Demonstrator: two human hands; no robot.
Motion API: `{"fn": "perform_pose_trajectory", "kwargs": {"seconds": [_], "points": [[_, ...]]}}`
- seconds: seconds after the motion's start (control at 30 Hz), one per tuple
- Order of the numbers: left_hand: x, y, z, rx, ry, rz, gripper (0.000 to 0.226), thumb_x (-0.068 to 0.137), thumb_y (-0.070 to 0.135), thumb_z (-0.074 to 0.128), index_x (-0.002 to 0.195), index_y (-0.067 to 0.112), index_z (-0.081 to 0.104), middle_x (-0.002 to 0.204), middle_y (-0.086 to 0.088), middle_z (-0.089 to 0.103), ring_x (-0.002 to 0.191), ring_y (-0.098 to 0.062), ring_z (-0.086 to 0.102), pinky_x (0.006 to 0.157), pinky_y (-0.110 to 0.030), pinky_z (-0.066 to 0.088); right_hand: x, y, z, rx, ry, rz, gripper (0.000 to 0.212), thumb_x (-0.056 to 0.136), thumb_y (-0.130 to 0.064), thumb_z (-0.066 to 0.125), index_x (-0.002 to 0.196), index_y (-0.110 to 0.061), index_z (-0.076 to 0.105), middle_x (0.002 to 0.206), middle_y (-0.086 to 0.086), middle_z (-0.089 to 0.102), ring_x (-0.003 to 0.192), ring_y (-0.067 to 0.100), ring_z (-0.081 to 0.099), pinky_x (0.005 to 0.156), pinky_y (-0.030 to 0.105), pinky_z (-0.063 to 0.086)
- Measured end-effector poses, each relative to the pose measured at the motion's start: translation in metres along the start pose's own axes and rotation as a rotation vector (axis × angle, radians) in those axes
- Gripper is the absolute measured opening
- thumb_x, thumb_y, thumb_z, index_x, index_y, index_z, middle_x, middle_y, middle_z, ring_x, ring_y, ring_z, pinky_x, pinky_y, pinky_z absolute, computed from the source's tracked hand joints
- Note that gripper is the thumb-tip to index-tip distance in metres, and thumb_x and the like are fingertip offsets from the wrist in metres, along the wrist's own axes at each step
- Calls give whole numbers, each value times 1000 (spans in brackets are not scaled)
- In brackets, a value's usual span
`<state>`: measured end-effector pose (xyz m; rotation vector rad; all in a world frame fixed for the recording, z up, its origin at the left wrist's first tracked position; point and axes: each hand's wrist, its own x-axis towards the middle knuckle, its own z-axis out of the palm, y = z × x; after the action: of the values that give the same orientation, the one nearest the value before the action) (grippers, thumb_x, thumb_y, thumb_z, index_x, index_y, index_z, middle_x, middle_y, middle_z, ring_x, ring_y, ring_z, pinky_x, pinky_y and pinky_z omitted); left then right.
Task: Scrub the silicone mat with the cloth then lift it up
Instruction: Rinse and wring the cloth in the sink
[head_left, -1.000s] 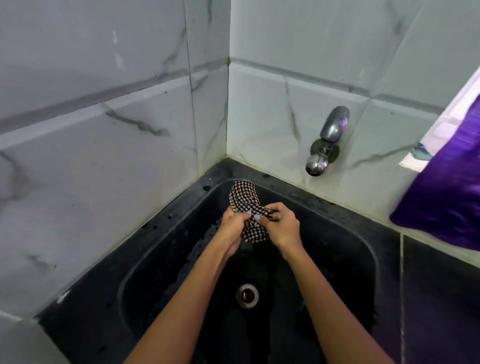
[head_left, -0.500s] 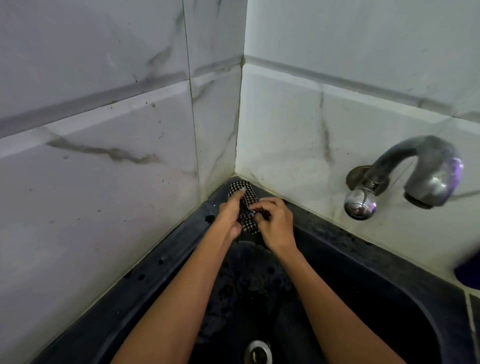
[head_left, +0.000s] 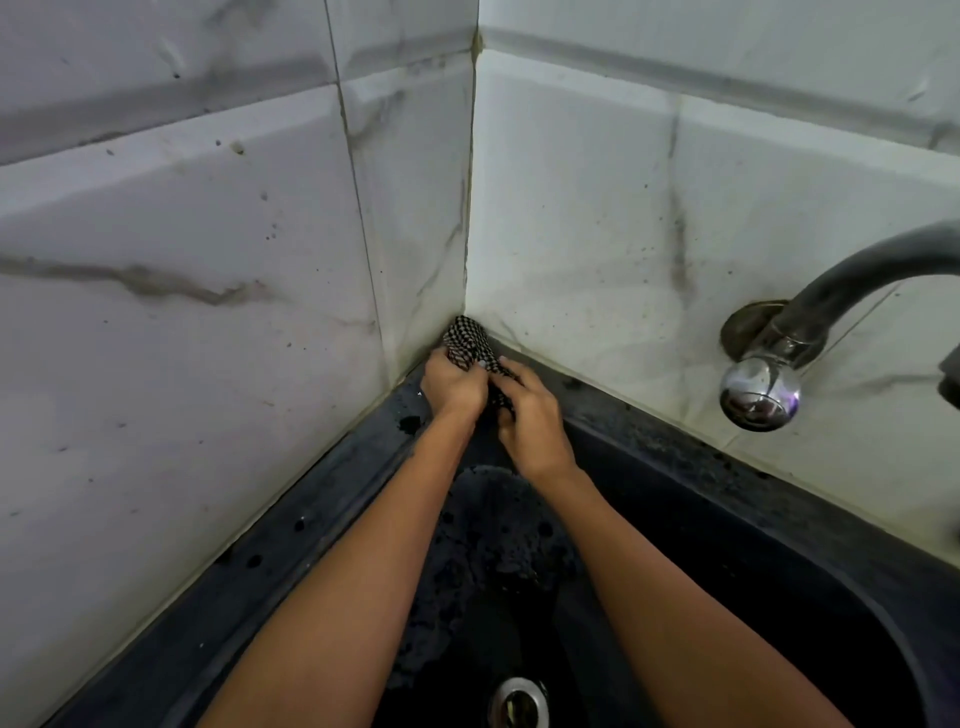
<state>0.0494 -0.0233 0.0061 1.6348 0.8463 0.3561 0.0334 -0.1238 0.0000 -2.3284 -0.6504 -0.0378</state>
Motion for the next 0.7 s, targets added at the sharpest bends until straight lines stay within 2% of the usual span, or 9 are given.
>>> {"fn": "perform_pose_trajectory", "kwargs": {"seconds": [0.1,0.2,0.3,0.37,0.47,0.6,0.7], "points": [[-5,-6,-2,220,44,126,39,85,10,62,122,-1,52,122,-19,55,115,-32,52,99,-37,43,0,5,6,-66,0,-14,63,76,20,47,133,-5,48,146,10,38,136,23,36,110,17,18],[-9,-13,-9,336,87,338,56,86,6,61,137,1,37,130,-20,41,120,-31,43,103,-37,37,4,6,5,-97,-45,-14,66,75,19,48,135,-9,47,147,10,38,136,23,36,111,19,21],[-10,-17,-11,516,15,569,42,89,-2,51,132,-2,47,138,-22,42,125,-32,43,108,-36,34,11,1,-1,-95,-97,23,64,75,14,52,134,-9,48,148,10,37,136,22,35,112,22,23],[-13,-13,-12,639,-102,560,41,93,-1,45,133,-2,46,146,-21,36,131,-31,39,110,-35,31,14,-2,-7,-111,-151,43,64,76,11,54,136,-10,46,150,11,33,138,22,33,112,22,21],[-18,-7,-17,813,-202,527,49,92,5,47,140,1,36,152,-19,26,136,-32,33,113,-38,25,10,-4,-16,-112,-209,68,70,77,7,55,142,-14,38,153,13,24,141,23,26,114,27,22],[-40,0,-29,890,-232,521,56,92,11,47,144,2,29,153,-19,23,139,-29,28,117,-41,16,-11,-11,-30,-60,-129,136,61,87,-4,52,144,-15,32,155,10,22,143,23,20,116,31,19],[-72,1,-38,889,-247,517,54,92,11,44,143,0,29,152,-20,25,140,-29,27,116,-42,18,-43,-18,-50,-29,-44,162,51,93,-11,47,142,-14,36,154,9,24,142,23,23,115,33,22]]}}
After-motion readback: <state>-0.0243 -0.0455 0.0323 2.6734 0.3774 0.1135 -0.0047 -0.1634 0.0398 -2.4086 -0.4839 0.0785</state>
